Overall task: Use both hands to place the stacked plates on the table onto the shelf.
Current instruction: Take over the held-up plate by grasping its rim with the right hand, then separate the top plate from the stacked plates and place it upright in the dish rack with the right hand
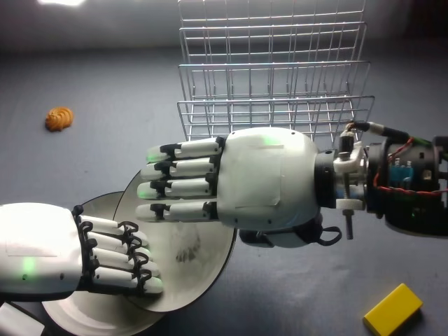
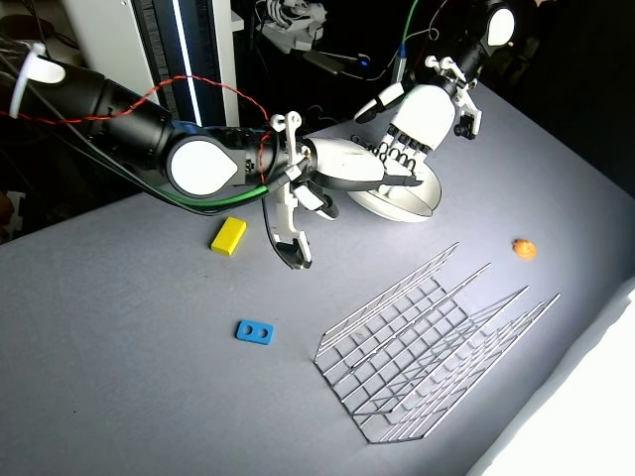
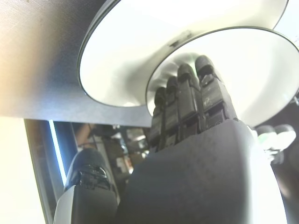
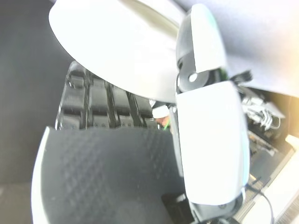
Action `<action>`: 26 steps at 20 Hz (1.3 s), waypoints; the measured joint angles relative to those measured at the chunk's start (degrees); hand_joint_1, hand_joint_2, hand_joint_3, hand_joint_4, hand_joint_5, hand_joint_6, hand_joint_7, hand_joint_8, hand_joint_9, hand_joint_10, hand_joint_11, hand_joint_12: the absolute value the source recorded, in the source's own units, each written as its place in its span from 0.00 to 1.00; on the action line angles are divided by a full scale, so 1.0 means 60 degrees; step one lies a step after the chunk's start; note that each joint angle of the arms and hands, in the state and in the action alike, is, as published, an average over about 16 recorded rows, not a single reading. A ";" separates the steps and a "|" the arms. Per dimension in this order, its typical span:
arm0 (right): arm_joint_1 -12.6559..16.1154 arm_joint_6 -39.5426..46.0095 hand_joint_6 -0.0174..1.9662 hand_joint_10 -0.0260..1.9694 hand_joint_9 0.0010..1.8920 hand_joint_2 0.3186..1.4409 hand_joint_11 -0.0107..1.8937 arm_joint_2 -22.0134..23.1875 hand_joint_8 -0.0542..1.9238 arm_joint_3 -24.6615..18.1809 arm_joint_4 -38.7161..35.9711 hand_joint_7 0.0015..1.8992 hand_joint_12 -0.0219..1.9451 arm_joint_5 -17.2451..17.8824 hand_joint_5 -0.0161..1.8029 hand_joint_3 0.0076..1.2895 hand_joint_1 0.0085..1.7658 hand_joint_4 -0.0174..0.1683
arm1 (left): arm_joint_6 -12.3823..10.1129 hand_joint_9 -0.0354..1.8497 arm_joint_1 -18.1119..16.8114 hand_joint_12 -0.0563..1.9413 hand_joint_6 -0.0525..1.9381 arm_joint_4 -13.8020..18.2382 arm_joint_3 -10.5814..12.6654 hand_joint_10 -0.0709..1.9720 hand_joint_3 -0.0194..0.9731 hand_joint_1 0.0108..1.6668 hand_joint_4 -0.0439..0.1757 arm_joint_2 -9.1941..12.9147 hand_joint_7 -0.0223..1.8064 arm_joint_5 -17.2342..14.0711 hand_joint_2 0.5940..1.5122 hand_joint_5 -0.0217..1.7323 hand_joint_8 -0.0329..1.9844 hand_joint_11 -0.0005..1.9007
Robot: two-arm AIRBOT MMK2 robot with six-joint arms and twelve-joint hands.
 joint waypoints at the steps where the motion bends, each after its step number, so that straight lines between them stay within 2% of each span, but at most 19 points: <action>1: -0.0004 -0.0069 0.07 0.10 0.08 0.67 0.02 -0.0096 0.07 0.0058 0.0049 0.11 0.25 0.0003 0.12 0.01 0.62 0.11 | 0.0000 0.14 0.0005 0.13 0.02 -0.0008 0.0012 0.04 0.03 0.01 0.18 -0.0004 0.13 -0.0015 0.60 0.14 0.01 0.06; 10: -0.0007 -0.0370 0.32 0.41 0.28 0.68 0.12 -0.0594 0.29 0.0303 0.0214 0.33 0.74 0.0147 0.32 0.01 0.60 0.14 | -0.0002 0.15 -0.0081 0.13 0.02 -0.0108 0.0193 0.04 0.03 0.01 0.19 -0.0020 0.13 -0.0185 0.61 0.14 0.01 0.06; 13: -0.0007 -0.0404 0.41 0.51 0.33 0.67 0.15 -0.0630 0.40 0.0312 0.0217 0.38 0.85 0.0258 0.37 0.01 0.61 0.17 | -0.0002 0.15 -0.0316 0.13 0.02 -0.0218 0.0331 0.04 0.03 0.01 0.19 0.0069 0.14 -0.0290 0.61 0.15 0.01 0.07; 15: -0.0007 -0.0418 0.47 0.57 0.35 0.66 0.17 -0.0623 0.47 0.0314 0.0218 0.40 0.88 0.0339 0.38 0.00 0.62 0.20 | -0.0002 0.15 -0.0551 0.13 0.02 -0.0294 0.0442 0.04 0.03 0.01 0.19 0.0158 0.15 -0.0364 0.61 0.15 0.01 0.07; 18: 0.0003 -0.0392 0.52 0.59 0.36 0.66 0.18 -0.0565 0.55 0.0300 0.0221 0.40 0.89 0.0444 0.39 0.00 0.62 0.25 | -0.0002 0.15 -0.0991 0.13 0.03 -0.0364 0.0626 0.04 0.03 0.01 0.20 0.0330 0.15 -0.0486 0.61 0.16 0.01 0.07; 26: 0.0118 -0.0125 0.58 0.60 0.34 0.66 0.17 0.0080 0.64 -0.0035 0.0250 0.42 0.91 0.1123 0.42 0.00 0.63 0.32 | -0.0002 0.15 -0.2426 0.13 0.03 -0.0316 0.1116 0.04 0.03 0.01 0.21 0.1021 0.16 -0.0754 0.61 0.16 0.01 0.07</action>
